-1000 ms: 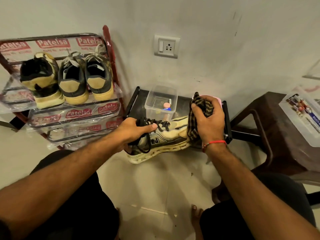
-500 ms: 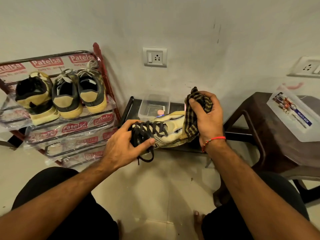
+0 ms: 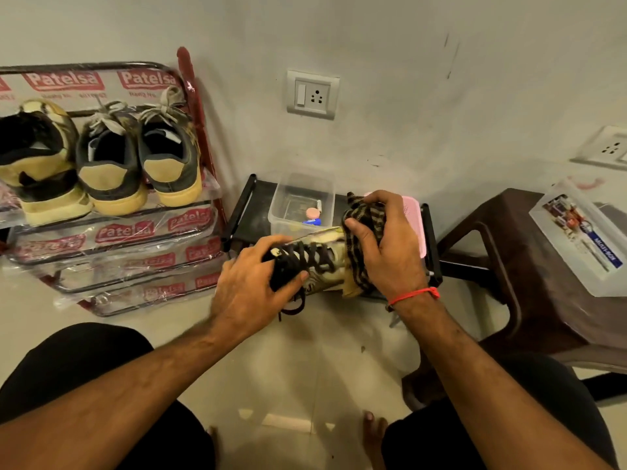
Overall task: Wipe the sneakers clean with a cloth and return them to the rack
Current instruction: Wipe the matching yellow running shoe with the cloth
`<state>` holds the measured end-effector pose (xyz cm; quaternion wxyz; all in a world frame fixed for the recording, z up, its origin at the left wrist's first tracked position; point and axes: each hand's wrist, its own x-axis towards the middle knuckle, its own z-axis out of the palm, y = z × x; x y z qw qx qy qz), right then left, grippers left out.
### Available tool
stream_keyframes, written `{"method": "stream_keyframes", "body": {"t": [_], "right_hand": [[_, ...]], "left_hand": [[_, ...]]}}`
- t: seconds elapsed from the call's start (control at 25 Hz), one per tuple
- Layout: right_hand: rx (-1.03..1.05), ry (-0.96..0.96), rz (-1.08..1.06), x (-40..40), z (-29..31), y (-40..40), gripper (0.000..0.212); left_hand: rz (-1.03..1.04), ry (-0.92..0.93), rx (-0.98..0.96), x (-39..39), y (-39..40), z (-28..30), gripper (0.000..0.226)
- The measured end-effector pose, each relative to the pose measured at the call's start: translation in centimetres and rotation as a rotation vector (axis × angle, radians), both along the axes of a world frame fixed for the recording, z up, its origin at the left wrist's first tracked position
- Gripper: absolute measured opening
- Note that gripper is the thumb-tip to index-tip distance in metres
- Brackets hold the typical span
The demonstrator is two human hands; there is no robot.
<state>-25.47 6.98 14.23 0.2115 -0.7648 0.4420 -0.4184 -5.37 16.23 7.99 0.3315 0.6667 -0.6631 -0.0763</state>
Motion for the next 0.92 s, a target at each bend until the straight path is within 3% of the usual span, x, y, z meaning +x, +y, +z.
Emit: {"method": "stream_keyframes", "body": {"t": [0.12,0.24,0.32,0.52,0.68,0.84,0.92], "right_hand": [[-0.003,0.215,0.177,2.3,-2.0,1.1,0.034],[-0.083,0.367,0.001,0.5,-2.3,-1.7,0.037],[-0.005,0.306,-0.184,-1.0,-1.8,-3.5,0.036],[-0.094,0.287,0.132,2.4,-2.6,1.8,0.041],[-0.006,0.28,-0.104,0.1,-1.6,-1.7,0.041],[-0.108,0.305,0.143,2.0,-2.1,1.0,0.04],[-0.063,0.3,-0.005,0.4,-1.6,-1.4,0.04]], "left_hand": [[-0.031,-0.243,-0.096,-0.5,0.1,-0.1,0.051],[0.003,-0.262,-0.122,0.1,-0.2,0.2,0.045],[0.009,-0.285,-0.134,0.6,-0.4,0.1,0.038],[0.099,-0.14,-0.107,0.8,-0.7,0.2,0.043],[0.086,-0.164,-0.139,1.0,-0.9,0.1,0.047],[0.061,-0.095,-0.175,1.1,-0.9,0.1,0.043],[0.039,-0.151,-0.186,1.1,-0.8,0.3,0.033]]}}
